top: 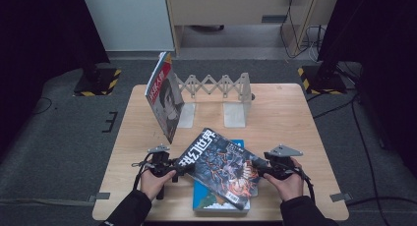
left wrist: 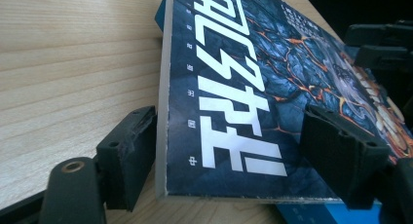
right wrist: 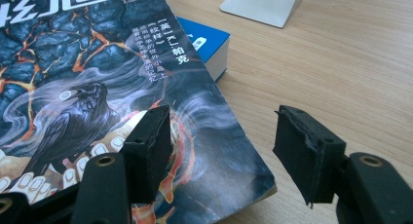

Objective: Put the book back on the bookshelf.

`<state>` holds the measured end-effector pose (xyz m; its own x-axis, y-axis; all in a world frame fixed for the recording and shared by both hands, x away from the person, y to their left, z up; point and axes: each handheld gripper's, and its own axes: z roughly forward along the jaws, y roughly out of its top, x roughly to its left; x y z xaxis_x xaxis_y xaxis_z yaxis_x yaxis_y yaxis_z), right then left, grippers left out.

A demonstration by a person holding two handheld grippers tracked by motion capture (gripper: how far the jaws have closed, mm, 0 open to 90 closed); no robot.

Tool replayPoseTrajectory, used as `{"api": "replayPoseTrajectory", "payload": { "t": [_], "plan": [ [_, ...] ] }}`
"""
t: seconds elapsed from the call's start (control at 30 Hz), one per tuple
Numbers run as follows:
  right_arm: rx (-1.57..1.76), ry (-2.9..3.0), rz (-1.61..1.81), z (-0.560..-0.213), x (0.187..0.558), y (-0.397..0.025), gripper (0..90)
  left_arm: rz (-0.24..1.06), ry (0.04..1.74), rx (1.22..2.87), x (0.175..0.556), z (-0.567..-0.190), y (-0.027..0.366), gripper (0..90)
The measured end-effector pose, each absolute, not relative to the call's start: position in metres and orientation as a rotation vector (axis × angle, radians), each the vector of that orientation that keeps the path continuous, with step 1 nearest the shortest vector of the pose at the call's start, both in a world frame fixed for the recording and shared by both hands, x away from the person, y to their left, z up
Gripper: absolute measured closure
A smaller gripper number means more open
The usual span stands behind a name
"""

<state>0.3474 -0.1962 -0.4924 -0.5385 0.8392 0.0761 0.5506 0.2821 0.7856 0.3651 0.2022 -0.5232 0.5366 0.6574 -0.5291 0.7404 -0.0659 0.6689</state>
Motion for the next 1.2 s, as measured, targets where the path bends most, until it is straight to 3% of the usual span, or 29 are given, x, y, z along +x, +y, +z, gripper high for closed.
{"api": "replayPoseTrajectory", "payload": {
  "t": [0.13, 0.23, 0.33, 0.5, 0.7, 1.07, 1.2],
  "plan": [
    [1.258, 2.205, 1.132, -0.493, 0.348, -0.196, 37.5, -0.163, 1.169, 1.736, 0.367, -0.528, 0.201, 21.2],
    [1.258, 2.203, 1.133, -0.494, 0.348, -0.196, 37.4, -0.207, 1.165, 1.724, 0.368, -0.528, 0.202, 29.2],
    [1.255, 2.206, 1.132, -0.494, 0.348, -0.196, 37.4, -0.197, 1.169, 1.738, 0.367, -0.524, 0.202, 31.0],
    [1.258, 2.21, 1.121, -0.496, 0.349, -0.196, 37.9, -0.227, 1.168, 1.669, 0.364, -0.511, 0.21, 48.0],
    [1.267, 2.212, 1.105, -0.498, 0.349, -0.196, 38.6, -0.257, 1.097, 1.62, 0.357, -0.498, 0.207, 59.0],
    [1.266, 2.214, 1.096, -0.499, 0.349, -0.198, 39.8, -0.339, 1.079, 1.664, 0.367, -0.506, 0.189, 54.8],
    [1.262, 2.215, 1.091, -0.499, 0.349, -0.198, 40.2, -0.344, 1.084, 1.665, 0.369, -0.504, 0.183, 58.7]
  ]
}}
